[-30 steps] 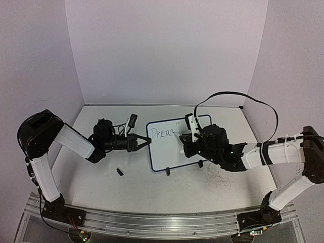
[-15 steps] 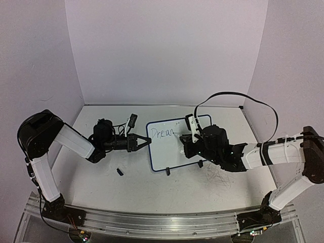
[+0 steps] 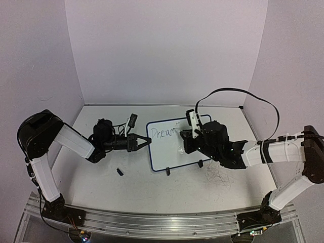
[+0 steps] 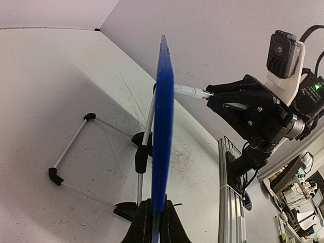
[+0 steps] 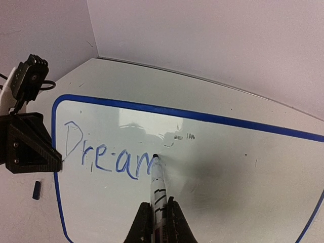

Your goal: Write a sentence on the whiteboard

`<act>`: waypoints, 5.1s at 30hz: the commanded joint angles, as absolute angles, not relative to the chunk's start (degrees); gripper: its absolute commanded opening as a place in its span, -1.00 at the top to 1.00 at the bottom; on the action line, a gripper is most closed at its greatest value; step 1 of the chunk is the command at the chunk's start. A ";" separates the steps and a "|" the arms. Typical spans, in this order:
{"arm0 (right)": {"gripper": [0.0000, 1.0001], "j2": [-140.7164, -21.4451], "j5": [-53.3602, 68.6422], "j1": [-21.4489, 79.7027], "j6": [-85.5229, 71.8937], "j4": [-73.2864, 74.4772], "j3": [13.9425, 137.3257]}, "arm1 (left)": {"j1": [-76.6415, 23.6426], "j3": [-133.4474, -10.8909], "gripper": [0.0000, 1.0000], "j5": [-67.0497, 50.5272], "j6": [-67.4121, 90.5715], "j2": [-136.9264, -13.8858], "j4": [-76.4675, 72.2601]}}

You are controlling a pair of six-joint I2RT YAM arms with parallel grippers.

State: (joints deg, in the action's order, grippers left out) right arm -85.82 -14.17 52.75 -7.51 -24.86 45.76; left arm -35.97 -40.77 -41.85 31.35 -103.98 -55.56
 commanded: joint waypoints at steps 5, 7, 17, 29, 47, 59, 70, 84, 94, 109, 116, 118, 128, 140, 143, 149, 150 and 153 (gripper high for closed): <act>1.00 -85.63 -16.51 52.05 -7.64 -24.57 46.81 | -36.21 -40.08 1.00 -43.26 31.19 -100.81 -58.45; 1.00 -85.19 -16.12 52.04 -7.94 -24.12 46.20 | -36.22 -40.00 1.00 -43.24 31.07 -100.81 -58.52; 1.00 -84.97 -13.64 52.55 -9.83 -23.12 43.26 | -36.22 -39.85 1.00 -43.18 31.28 -100.60 -58.49; 1.00 -83.95 -14.54 52.89 -10.13 -22.32 42.15 | -36.21 -40.05 1.00 -43.10 31.38 -100.58 -58.32; 1.00 -79.78 -10.31 52.89 -6.87 -24.20 45.20 | -36.29 -39.64 1.00 -42.52 31.19 -100.30 -58.27; 1.00 -72.68 -13.13 52.48 -5.48 -26.32 38.88 | -36.30 -39.68 1.00 -42.10 31.15 -100.36 -58.13; 1.00 -70.84 -13.26 51.09 -2.19 -28.21 37.91 | -36.42 -39.72 1.00 -41.97 31.19 -100.68 -58.12; 1.00 -74.02 -14.13 51.06 1.36 -26.13 40.07 | -36.40 -39.82 1.00 -40.53 31.74 -101.79 -57.96; 1.00 -79.07 -8.30 52.91 0.90 -26.68 43.20 | -36.61 -40.01 1.00 -39.64 31.62 -101.48 -57.66; 1.00 -82.28 -15.05 52.87 -2.78 -27.46 44.29 | -37.09 -40.13 1.00 -39.65 31.40 -101.73 -57.25; 1.00 -82.87 -17.47 52.87 -2.93 -29.22 44.37 | -37.12 -40.65 1.00 -40.12 31.13 -102.13 -57.21; 1.00 -82.38 -17.11 52.90 -2.76 -30.16 43.77 | -37.09 -40.69 1.00 -40.15 31.07 -102.13 -57.16; 1.00 -83.50 -17.70 52.90 -2.89 -30.54 44.38 | -37.05 -40.33 1.00 -40.26 31.03 -101.85 -57.03; 1.00 -84.79 -18.40 52.89 -2.85 -30.12 45.09 | -37.09 -40.13 1.00 -40.34 30.94 -101.34 -56.89; 1.00 -85.22 -18.32 52.91 -2.81 -29.97 45.40 | -37.09 -40.24 1.00 -40.37 30.93 -101.34 -56.94; 1.00 -85.44 -17.06 52.88 -2.90 -29.22 45.58 | -37.09 -40.28 1.00 -40.43 30.81 -101.32 -56.85; 1.00 -85.43 -16.80 52.88 -3.02 -29.03 45.50 | -37.09 -40.34 1.00 -40.44 30.82 -101.34 -56.81; 1.00 -85.45 -16.07 52.88 -3.36 -28.71 45.11 | -37.09 -40.42 1.00 -40.43 30.85 -101.41 -56.73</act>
State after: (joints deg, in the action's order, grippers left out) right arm -85.03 -16.90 52.77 -2.34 -28.23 43.51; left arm -36.75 -39.88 -39.88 31.37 -103.13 -55.53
